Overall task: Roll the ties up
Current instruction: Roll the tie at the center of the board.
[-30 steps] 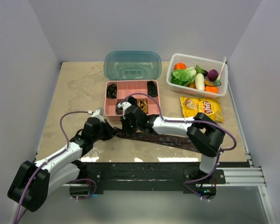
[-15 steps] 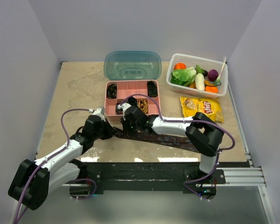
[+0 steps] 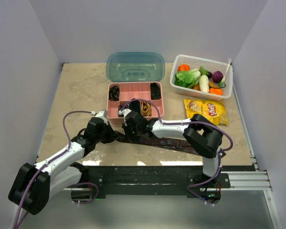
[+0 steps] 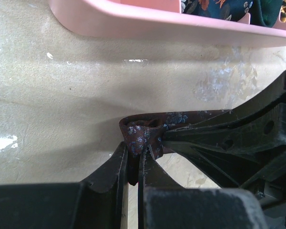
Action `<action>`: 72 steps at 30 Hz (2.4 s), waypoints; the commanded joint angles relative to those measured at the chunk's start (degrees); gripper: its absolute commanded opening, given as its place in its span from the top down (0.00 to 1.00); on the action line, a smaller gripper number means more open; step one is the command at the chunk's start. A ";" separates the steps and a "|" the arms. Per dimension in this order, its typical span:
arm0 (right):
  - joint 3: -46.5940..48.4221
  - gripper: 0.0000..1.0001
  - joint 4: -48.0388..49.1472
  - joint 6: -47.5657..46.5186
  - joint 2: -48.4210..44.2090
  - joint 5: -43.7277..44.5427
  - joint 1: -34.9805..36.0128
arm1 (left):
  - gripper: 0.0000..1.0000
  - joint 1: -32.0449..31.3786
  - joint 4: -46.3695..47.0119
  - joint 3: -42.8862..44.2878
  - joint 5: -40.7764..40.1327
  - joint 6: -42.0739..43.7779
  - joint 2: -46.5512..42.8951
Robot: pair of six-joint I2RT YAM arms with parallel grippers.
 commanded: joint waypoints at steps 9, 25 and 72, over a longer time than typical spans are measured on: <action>3.83 1.00 -9.14 0.06 3.87 7.79 0.32 | 1.00 0.12 -3.53 3.54 -0.87 3.33 -1.31; 7.52 1.00 -6.59 -0.91 2.89 2.34 0.40 | 1.00 0.12 -2.92 4.51 -0.34 4.12 -0.08; 11.92 1.00 -10.99 -0.64 -4.57 6.47 2.08 | 1.00 -2.87 -15.21 11.45 -13.60 2.81 -0.87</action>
